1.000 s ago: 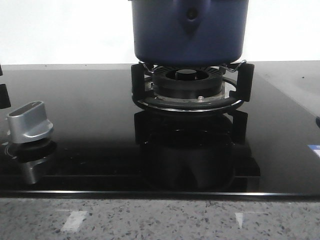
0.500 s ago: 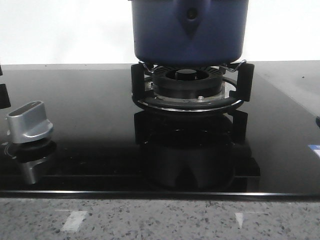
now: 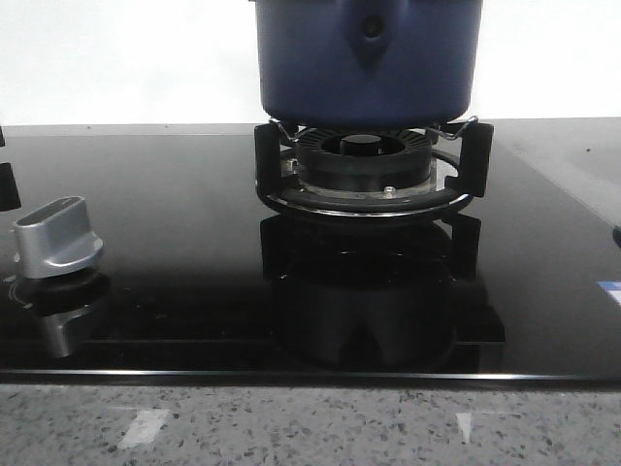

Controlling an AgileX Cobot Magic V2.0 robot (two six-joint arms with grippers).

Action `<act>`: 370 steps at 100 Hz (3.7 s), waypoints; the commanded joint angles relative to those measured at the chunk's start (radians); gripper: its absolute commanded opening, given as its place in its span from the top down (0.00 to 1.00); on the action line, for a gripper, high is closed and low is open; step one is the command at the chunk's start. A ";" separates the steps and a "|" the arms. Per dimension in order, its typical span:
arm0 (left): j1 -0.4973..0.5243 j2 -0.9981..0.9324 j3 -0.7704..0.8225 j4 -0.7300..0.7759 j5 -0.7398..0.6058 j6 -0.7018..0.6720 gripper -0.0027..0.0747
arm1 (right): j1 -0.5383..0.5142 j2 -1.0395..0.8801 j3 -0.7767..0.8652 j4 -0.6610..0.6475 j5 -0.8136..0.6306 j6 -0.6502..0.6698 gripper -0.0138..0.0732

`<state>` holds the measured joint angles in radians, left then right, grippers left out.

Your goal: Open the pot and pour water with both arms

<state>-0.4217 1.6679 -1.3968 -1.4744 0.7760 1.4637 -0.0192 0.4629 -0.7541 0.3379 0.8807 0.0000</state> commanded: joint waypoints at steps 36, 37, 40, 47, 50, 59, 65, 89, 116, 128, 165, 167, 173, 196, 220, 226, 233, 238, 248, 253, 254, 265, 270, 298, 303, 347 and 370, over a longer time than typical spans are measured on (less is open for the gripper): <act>-0.074 -0.016 -0.049 -0.064 -0.166 0.003 0.24 | 0.000 0.016 -0.032 0.022 -0.049 -0.008 0.39; -0.074 -0.013 -0.049 -0.064 -0.168 0.003 0.24 | 0.000 0.016 -0.032 0.022 -0.049 -0.008 0.39; -0.074 -0.007 -0.049 -0.071 -0.168 0.003 0.24 | 0.000 0.016 -0.032 0.022 -0.049 -0.008 0.39; -0.074 0.005 -0.049 -0.092 -0.170 0.003 0.24 | 0.000 0.016 -0.032 0.022 -0.047 -0.008 0.39; -0.074 0.011 -0.052 -0.098 -0.170 0.003 0.24 | 0.000 0.016 -0.032 0.022 -0.047 -0.008 0.39; -0.074 0.026 -0.067 -0.102 -0.170 0.003 0.24 | 0.000 0.016 -0.032 0.022 -0.045 -0.008 0.39; -0.074 0.030 -0.079 -0.103 -0.170 0.003 0.25 | 0.000 0.016 -0.032 0.022 -0.043 -0.008 0.39; -0.074 0.032 -0.091 -0.097 -0.172 0.010 0.25 | 0.000 0.016 -0.032 0.022 -0.042 -0.008 0.39; -0.074 0.032 -0.091 -0.097 -0.172 0.010 0.48 | 0.000 0.016 -0.032 0.022 -0.042 -0.008 0.39; -0.074 0.032 -0.091 -0.097 -0.172 0.010 0.65 | 0.000 0.016 -0.032 0.022 -0.042 -0.008 0.39; -0.074 0.032 -0.115 -0.102 -0.140 0.010 0.82 | 0.000 0.016 -0.032 0.016 -0.043 -0.016 0.39; -0.074 0.032 -0.118 -0.102 -0.137 0.010 0.82 | 0.000 0.016 -0.032 0.015 -0.043 -0.020 0.39; -0.074 0.030 -0.132 -0.102 -0.136 0.010 0.82 | 0.000 0.016 -0.032 0.009 -0.043 -0.027 0.39; -0.060 -0.007 -0.156 -0.098 -0.135 0.010 0.82 | 0.000 0.016 -0.032 -0.043 -0.049 -0.027 0.39; 0.030 -0.053 -0.156 -0.089 -0.058 0.010 0.82 | 0.000 0.069 -0.050 -0.108 -0.057 0.000 0.39; 0.060 -0.065 -0.156 -0.089 -0.028 0.010 0.82 | 0.000 0.100 -0.066 -0.138 -0.059 0.020 0.39; 0.094 -0.079 -0.156 -0.089 0.000 0.010 0.82 | 0.000 0.146 -0.098 -0.193 -0.059 0.056 0.39; 0.119 -0.086 -0.156 -0.089 0.012 0.010 0.82 | 0.000 0.181 -0.127 -0.242 -0.059 0.084 0.39; 0.169 -0.102 -0.156 -0.089 0.043 0.010 0.81 | 0.000 0.263 -0.184 -0.338 -0.057 0.143 0.39; 0.193 -0.106 -0.156 -0.089 0.058 0.010 0.81 | -0.001 0.302 -0.214 -0.382 -0.051 0.165 0.39; 0.200 -0.109 -0.156 -0.089 0.060 0.010 0.81 | -0.001 0.308 -0.219 -0.388 -0.049 0.169 0.39; 0.247 -0.113 -0.156 -0.089 0.083 -0.005 0.81 | -0.031 0.403 -0.291 -0.438 -0.023 0.191 0.39; 0.271 -0.113 -0.156 -0.089 0.092 -0.017 0.81 | -0.057 0.451 -0.320 -0.443 -0.021 0.191 0.39; 0.347 -0.114 -0.156 -0.096 0.144 -0.032 0.81 | -0.222 0.683 -0.461 -0.445 0.032 0.176 0.39; 0.347 -0.114 -0.156 -0.096 0.145 -0.032 0.81 | -0.241 0.715 -0.475 -0.445 0.039 0.169 0.39; 0.347 -0.114 -0.156 -0.094 0.146 -0.032 0.81 | -0.339 0.869 -0.480 -0.443 0.012 0.160 0.39; 0.347 -0.114 -0.156 -0.094 0.146 -0.032 0.81 | -0.341 0.953 -0.480 -0.400 -0.025 0.142 0.39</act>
<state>-0.0760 1.6100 -1.5138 -1.4789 0.9168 1.4393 -0.3546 1.4148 -1.2017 -0.0709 0.9133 0.1620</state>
